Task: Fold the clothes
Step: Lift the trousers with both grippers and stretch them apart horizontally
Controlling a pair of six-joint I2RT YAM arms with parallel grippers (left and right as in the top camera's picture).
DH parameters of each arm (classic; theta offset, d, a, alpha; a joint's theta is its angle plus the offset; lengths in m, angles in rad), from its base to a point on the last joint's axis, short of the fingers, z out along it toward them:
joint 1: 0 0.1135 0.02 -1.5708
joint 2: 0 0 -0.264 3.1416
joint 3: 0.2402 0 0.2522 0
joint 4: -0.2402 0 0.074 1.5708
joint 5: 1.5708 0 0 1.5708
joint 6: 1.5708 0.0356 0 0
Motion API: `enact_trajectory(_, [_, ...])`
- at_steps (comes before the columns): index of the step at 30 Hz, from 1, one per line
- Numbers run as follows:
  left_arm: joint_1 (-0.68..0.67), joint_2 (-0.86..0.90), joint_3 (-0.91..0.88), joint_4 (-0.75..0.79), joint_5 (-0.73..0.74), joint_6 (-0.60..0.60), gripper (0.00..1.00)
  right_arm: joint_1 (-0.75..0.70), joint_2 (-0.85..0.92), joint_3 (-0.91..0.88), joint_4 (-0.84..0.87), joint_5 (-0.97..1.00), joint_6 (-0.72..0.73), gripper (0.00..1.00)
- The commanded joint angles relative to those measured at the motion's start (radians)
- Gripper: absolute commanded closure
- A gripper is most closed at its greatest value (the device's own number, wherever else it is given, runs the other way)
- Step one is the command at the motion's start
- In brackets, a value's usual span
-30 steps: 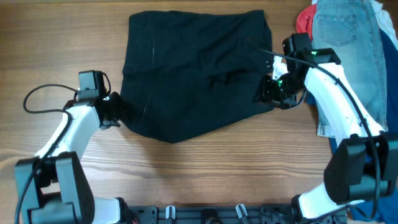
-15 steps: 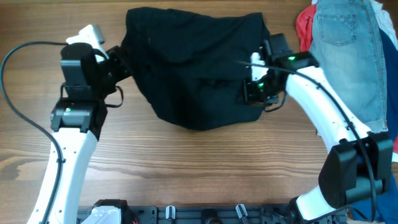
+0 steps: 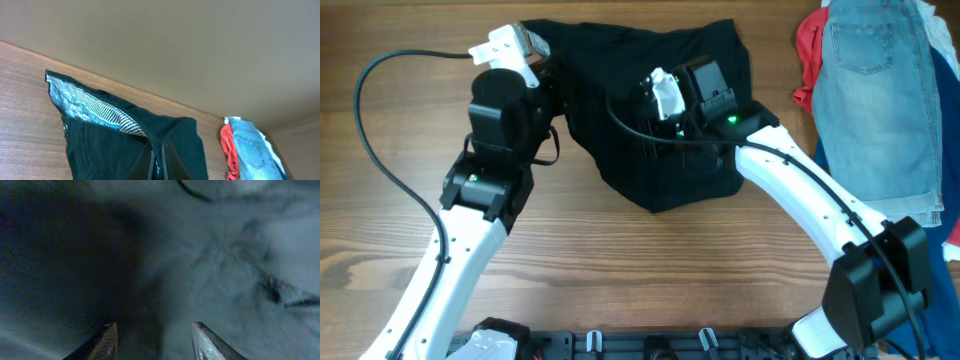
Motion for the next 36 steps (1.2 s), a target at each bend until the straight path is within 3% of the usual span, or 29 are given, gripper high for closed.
enact_trajectory(1, [-0.013, 0.058, 0.017, 0.023, -0.045, 0.000, 0.96, 0.007, -0.050, 0.046, 0.022, -0.072, 0.005, 0.50])
enact_trajectory(5, [-0.013, 0.122, 0.017, 0.070, -0.045, 0.000, 0.96, 0.035, -0.055, 0.046, 0.029, -0.090, -0.008, 0.48])
enact_trajectory(12, [-0.025, 0.131, 0.017, 0.175, -0.041, -0.022, 0.96, 0.079, -0.052, 0.046, 0.081, -0.001, -0.055, 0.01])
enact_trajectory(25, [-0.046, 0.001, 0.017, 0.207, -0.042, -0.022, 0.96, 0.080, 0.076, 0.045, 0.140, 0.212, -0.080, 0.00])
enact_trajectory(29, [-0.032, -0.047, 0.017, 0.204, -0.061, -0.021, 0.96, 0.071, 0.103, 0.045, 0.098, 0.294, -0.060, 0.08])
enact_trajectory(36, [0.041, -0.102, 0.017, 0.124, -0.071, -0.021, 0.96, -0.059, 0.103, 0.045, -0.018, 0.379, -0.004, 0.07])
